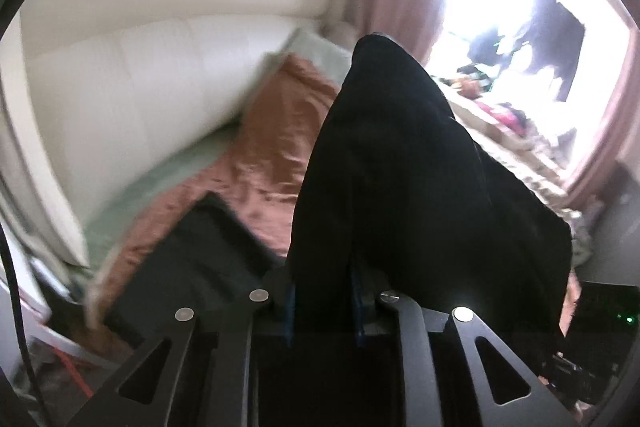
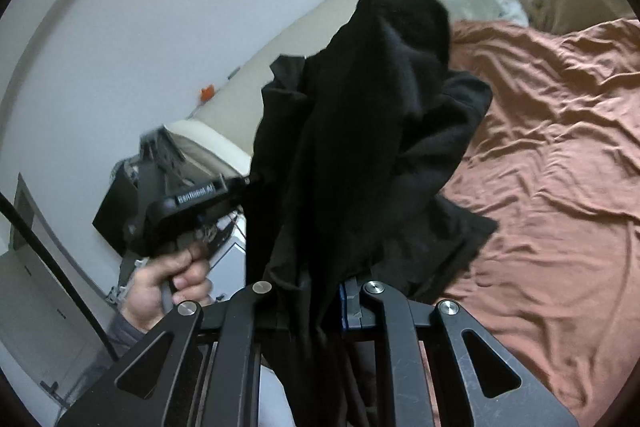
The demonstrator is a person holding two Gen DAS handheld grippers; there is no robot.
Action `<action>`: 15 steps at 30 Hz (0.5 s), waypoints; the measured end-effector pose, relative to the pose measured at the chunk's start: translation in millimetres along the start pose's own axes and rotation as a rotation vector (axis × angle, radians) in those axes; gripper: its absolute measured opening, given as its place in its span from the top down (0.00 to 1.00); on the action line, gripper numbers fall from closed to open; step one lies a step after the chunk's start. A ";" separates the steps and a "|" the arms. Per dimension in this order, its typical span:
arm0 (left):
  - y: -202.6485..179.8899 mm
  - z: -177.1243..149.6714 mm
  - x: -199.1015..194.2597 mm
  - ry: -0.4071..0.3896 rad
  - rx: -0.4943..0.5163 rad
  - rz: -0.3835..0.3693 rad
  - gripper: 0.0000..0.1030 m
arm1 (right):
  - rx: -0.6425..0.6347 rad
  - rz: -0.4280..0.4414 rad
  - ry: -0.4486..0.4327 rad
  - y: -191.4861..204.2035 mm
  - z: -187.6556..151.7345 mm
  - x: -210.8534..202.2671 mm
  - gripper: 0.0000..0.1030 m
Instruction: Fold large clothes
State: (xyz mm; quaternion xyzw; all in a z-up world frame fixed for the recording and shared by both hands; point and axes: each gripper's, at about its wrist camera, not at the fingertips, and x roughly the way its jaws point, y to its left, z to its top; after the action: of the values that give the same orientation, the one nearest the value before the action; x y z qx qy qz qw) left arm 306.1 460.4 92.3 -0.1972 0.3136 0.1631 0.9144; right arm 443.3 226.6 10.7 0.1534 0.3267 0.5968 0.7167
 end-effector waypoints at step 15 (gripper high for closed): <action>95.4 31.6 70.4 0.140 -0.050 0.298 0.82 | 0.164 0.143 0.163 -71.6 7.9 196.2 0.89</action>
State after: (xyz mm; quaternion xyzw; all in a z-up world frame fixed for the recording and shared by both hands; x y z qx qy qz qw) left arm 334.7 570.2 45.7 -0.1822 0.3980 0.2906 0.8509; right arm 517.0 398.1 -83.1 0.1853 0.4199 0.6282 0.6282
